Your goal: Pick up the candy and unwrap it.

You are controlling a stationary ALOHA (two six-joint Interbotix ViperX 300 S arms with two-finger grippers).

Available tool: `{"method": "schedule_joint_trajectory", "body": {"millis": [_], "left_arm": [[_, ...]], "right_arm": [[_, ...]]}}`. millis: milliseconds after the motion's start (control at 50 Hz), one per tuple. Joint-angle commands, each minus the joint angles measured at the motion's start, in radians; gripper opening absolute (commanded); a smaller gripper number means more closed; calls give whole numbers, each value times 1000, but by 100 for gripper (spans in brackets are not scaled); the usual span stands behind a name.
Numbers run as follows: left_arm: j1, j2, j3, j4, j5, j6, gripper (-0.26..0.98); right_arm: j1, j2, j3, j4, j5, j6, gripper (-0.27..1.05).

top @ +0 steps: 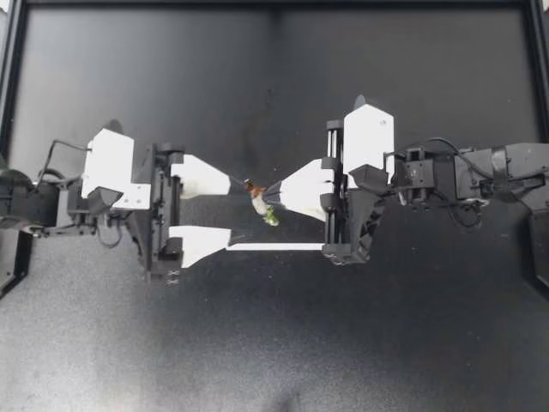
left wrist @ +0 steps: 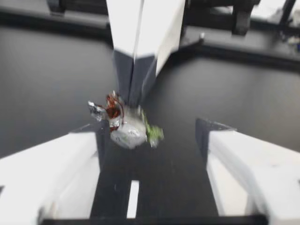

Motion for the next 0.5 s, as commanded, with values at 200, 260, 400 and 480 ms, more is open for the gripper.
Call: {"method": "schedule_joint_trajectory", "body": {"millis": [200,260,400,480], "left_arm": [[41,34,-29,-52,-15,2,64],[52,40,-29,-57,-14,0,64],[61,55,-38,-57,-17,2,64],[61,61,-49,-55,-17,3,64]], "right_arm": [[28,-37,-20,3,-14,3,-16],[32,-37,-20,2,-15,3,-16],[38,-37,-18,2,-15,3,-16],[40,-37,-17,3,-15,3,-16]]}}
